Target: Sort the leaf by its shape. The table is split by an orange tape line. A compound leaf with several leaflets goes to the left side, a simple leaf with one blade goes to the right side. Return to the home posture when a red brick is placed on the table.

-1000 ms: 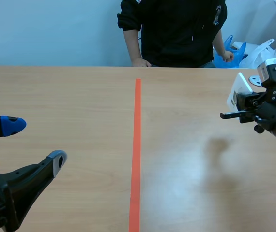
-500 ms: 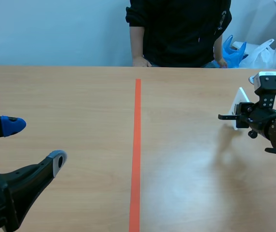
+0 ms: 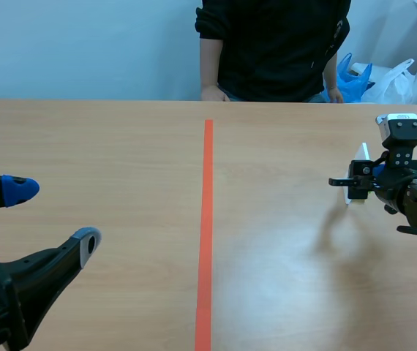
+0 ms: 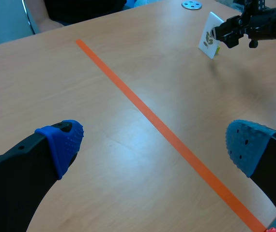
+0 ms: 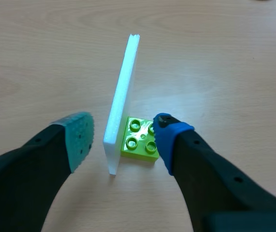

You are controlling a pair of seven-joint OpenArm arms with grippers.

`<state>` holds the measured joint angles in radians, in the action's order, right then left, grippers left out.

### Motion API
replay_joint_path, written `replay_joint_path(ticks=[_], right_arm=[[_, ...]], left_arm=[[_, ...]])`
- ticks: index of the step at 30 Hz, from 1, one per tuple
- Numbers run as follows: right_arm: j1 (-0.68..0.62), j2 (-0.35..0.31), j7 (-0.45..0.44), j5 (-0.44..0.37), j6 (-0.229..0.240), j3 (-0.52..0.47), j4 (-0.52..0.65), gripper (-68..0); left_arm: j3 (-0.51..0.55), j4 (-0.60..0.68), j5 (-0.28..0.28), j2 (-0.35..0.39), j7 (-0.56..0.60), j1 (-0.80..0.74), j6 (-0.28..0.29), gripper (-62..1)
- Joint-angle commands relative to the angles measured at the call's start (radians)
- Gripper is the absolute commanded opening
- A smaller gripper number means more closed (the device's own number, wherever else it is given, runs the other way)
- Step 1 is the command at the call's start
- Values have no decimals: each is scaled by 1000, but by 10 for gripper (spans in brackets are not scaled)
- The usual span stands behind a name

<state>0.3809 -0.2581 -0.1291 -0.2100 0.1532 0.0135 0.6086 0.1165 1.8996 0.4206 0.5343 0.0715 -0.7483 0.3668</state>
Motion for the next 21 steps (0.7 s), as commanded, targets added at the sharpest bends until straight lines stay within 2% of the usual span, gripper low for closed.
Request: replay_joint_path(ticks=[1, 5, 8, 11, 16, 19, 21], right_arm=[[12, -18, -12, -8, 0, -1, 31, -344], [-16, -36, 5, -75, 5, -4, 107, -279], [-65, -60, 24, -123, 5, -10, 227, -209], [-131, -88, 82, -177, 21, -28, 375, -193], [-284, -134, 127, -281, 122, -66, 616, -91], [-401, -158, 123, -327, 212, -80, 748, -28], [-486, -169, 127, -359, 248, -84, 835, 1]], left_arm=[[3, 14, 10, -7, 11, -2, -5, 14], [3, 14, 9, -7, 11, -2, -5, 14], [3, 14, 9, -7, 11, -2, -5, 14], [3, 14, 9, -7, 11, -2, -5, 14], [3, 14, 9, -7, 6, -2, -5, 14], [3, 14, 9, -7, 6, -2, -5, 14], [3, 14, 10, -7, 6, -2, -5, 14]])
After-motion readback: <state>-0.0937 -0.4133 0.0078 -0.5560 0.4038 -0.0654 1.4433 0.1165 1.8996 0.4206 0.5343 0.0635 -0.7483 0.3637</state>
